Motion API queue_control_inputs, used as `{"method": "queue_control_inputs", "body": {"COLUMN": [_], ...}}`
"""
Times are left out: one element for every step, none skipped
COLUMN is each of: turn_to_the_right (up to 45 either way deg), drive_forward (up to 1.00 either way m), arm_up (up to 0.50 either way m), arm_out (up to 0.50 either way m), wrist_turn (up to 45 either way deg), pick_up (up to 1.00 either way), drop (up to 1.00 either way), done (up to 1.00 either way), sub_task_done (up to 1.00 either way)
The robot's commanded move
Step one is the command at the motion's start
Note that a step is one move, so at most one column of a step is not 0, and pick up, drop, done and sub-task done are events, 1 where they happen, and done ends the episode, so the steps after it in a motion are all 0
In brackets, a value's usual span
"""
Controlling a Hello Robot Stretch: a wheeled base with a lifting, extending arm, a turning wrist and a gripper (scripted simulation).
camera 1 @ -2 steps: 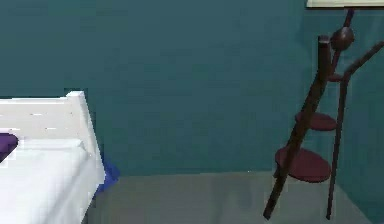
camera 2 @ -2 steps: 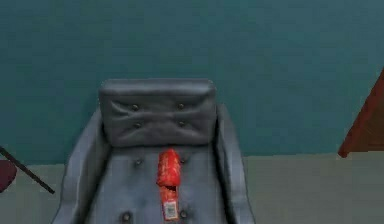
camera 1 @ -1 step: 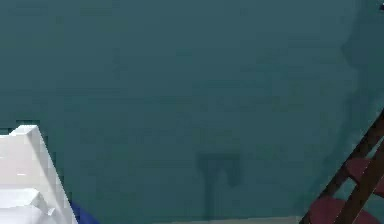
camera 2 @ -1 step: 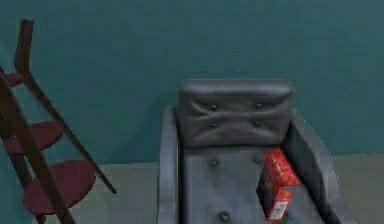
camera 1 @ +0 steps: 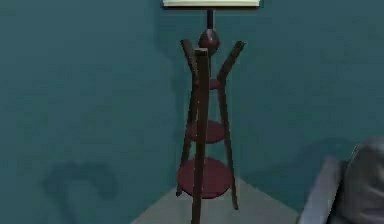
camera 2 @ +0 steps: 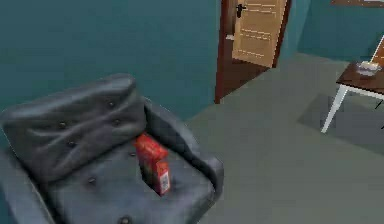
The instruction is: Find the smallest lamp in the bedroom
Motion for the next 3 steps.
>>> {"method": "queue_control_inputs", "body": {"turn_to_the_right": [45.0,45.0,33.0], "drive_forward": [0.0,0.0,0.0], "arm_up": [0.0,0.0,0.0], "arm_out": [0.0,0.0,0.0], "wrist_turn": [0.0,0.0,0.0], "pick_up": [0.0,0.0,0.0], "drop": [0.0,0.0,0.0], "done": [0.0,0.0,0.0], "sub_task_done": [0.0,0.0,0.0]}}
